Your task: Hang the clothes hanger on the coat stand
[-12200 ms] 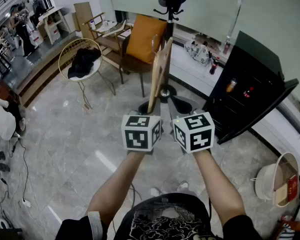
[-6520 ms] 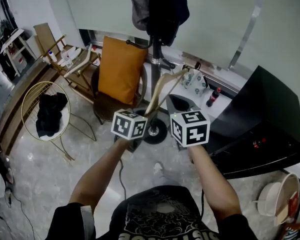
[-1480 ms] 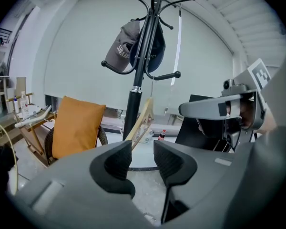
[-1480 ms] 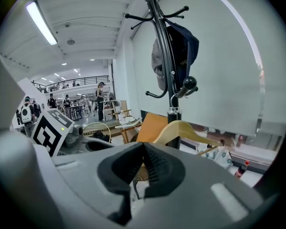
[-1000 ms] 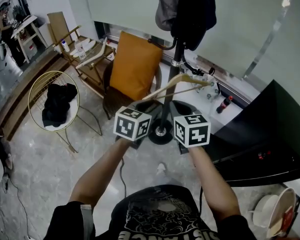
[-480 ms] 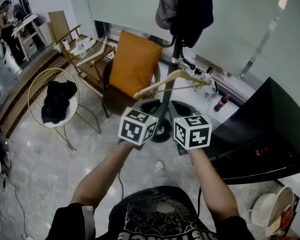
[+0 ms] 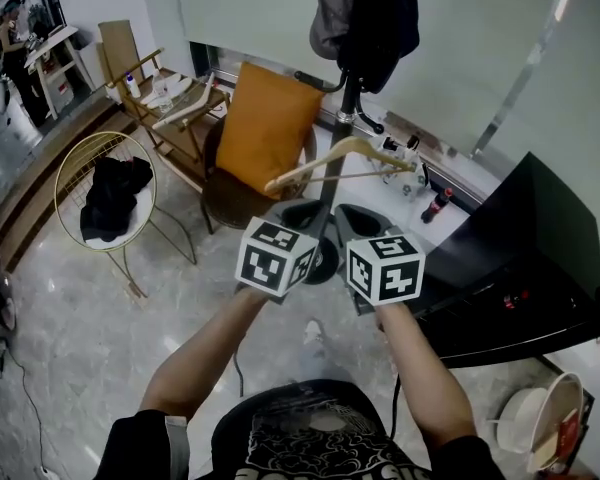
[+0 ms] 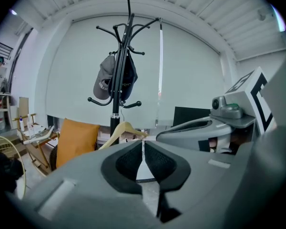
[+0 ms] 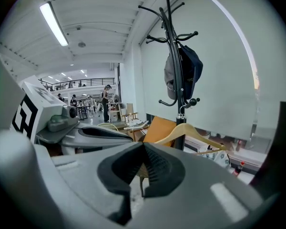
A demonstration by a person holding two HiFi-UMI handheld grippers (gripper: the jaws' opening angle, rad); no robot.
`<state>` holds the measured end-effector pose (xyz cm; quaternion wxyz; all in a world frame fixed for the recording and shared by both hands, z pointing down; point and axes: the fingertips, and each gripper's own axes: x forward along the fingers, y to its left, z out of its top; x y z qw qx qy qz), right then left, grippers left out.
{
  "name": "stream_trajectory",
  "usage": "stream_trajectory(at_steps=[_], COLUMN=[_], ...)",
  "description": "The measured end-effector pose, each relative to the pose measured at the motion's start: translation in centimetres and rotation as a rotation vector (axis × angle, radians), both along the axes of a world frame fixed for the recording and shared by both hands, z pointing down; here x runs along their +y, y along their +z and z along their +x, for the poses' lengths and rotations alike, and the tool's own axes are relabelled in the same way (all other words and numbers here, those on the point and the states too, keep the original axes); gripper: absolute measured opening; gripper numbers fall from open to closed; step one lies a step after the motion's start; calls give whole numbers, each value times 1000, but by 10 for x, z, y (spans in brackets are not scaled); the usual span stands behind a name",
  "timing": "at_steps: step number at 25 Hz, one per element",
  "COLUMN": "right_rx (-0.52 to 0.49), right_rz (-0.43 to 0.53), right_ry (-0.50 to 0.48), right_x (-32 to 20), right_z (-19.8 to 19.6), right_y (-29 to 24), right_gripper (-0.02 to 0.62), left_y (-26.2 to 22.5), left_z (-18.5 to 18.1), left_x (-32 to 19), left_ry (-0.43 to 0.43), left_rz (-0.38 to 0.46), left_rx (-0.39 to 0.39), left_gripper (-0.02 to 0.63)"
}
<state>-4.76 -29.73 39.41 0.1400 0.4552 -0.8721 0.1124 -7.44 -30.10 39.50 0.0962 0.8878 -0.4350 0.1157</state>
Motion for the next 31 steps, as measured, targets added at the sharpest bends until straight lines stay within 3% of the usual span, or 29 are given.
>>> stream_trajectory(at_steps=[31], right_rx=[8], right_rz=[47], right_ry=[-5], right_x=[71], right_z=[17], right_y=[-13], right_gripper=[0], left_y=[-10], left_z=[24], left_x=[65], left_ry=[11], left_rz=[19], left_rx=[22], left_gripper=[6])
